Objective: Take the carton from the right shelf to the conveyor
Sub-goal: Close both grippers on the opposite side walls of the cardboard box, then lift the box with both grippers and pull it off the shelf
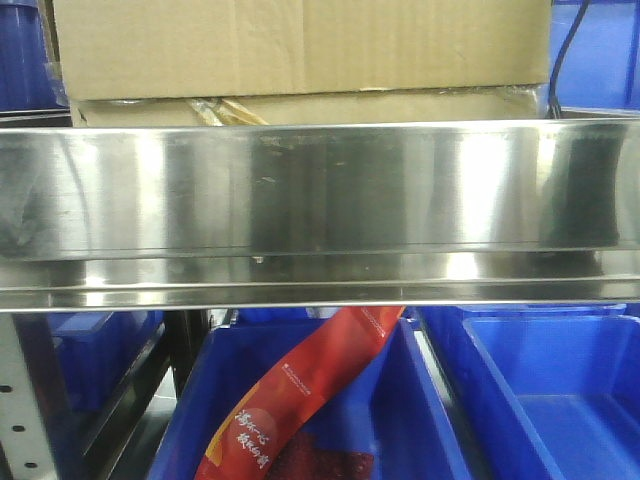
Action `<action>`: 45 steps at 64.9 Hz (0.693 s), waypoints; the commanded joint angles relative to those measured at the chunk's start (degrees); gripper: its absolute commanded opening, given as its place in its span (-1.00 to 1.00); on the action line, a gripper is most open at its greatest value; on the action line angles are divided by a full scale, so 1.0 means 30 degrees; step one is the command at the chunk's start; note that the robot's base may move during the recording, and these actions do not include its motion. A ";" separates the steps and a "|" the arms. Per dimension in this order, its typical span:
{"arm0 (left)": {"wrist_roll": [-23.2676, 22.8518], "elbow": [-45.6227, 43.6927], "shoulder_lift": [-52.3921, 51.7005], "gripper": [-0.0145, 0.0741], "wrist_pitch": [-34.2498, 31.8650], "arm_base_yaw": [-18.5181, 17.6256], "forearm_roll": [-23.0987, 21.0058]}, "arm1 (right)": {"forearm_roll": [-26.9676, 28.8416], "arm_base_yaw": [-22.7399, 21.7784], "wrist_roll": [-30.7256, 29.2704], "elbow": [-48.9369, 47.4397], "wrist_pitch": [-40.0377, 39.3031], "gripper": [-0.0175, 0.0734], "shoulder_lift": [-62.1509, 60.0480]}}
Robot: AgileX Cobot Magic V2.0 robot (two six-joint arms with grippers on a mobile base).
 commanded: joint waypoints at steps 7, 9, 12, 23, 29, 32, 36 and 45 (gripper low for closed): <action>0.0047 0.0290 -0.0158 -0.72 0.0084 0.0022 -0.0313 | 0.0009 -0.0033 -0.0155 -0.0171 -0.0379 -0.76 -0.0610; 0.0047 0.0290 -0.0259 -0.72 0.0084 0.0022 -0.0313 | 0.0009 -0.0033 -0.0155 -0.0171 -0.0379 -0.76 -0.0766; 0.0047 0.0253 -0.0479 -0.72 0.0084 0.0022 -0.0313 | 0.0009 -0.0033 -0.0155 -0.0171 -0.0379 -0.76 -0.1140; 0.0047 0.0105 -0.1942 -0.72 0.0084 0.0022 -0.0446 | -0.0006 -0.0033 -0.0069 -0.0171 -0.0379 -0.76 -0.2847; 0.0047 0.0149 -0.3114 -0.72 0.0084 -0.0068 -0.0491 | -0.0006 -0.0033 -0.0019 -0.0136 -0.0379 -0.76 -0.3910; 0.0047 0.0244 -0.3697 -0.72 0.0084 -0.0100 -0.0491 | -0.0006 -0.0033 -0.0019 -0.0136 -0.0379 -0.76 -0.4390; 0.0047 0.0606 -0.4648 -0.72 0.0084 -0.0212 -0.0543 | -0.0006 -0.0033 0.0090 -0.0099 -0.0379 -0.76 -0.5052; 0.0047 0.2188 -0.6381 -0.72 0.0084 -0.0767 -0.0465 | 0.0183 -0.0033 0.0140 0.1356 -0.0379 -0.76 -0.6718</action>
